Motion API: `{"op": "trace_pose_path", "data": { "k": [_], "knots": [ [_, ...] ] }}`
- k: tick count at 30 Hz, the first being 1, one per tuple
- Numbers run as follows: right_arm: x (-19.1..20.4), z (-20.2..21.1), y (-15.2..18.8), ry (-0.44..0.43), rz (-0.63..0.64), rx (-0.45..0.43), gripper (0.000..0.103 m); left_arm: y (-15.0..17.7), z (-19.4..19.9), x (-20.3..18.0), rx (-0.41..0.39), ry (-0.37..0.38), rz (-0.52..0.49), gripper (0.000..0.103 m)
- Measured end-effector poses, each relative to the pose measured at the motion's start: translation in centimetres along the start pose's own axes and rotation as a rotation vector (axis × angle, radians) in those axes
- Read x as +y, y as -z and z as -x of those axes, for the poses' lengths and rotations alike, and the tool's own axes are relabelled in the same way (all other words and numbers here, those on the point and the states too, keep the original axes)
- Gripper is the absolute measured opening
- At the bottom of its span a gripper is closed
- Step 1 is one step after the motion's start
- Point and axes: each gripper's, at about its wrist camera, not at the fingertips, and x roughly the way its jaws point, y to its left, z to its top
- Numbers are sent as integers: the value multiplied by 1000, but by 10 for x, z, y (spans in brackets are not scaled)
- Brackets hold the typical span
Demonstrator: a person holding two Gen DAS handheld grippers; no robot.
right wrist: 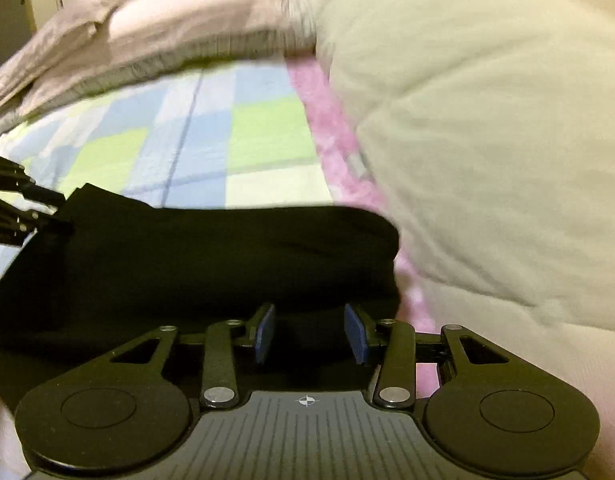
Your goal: Fold clothes
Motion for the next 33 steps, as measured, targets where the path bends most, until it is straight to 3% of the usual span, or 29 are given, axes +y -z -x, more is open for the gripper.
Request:
{"op": "trace_pose_path", "data": {
  "k": [4, 10, 15, 18, 21, 24, 27, 28, 33],
  "knots": [
    [-13, -39, -11, -10, -1, -22, 42, -6, -17, 13, -14, 11, 41, 32],
    [-23, -36, -15, -25, -24, -81, 42, -15, -33, 18, 1, -31, 65, 25],
    [-19, -4, -8, -22, -115, -107, 42, -16, -3, 20, -36, -33, 38, 23],
    [-12, 20, 3, -86, -130, -117, 42, -8, 34, 12, -81, 0, 2, 23],
    [8, 40, 19, -173, -102, -110, 42, 15, 73, -16, -115, 101, -52, 23],
    [31, 46, 44, -228, -27, -50, 42, 52, 87, -50, -59, 166, -158, 25],
    [52, 42, 83, -197, 140, 41, 42, 89, 77, -61, -5, 138, -241, 26],
    [54, 44, 83, -189, 141, 43, 42, 102, 73, -65, 12, 128, -268, 26],
    [64, 62, 79, -150, 136, 15, 42, 100, 77, -58, 11, 125, -211, 28]
  ]
}}
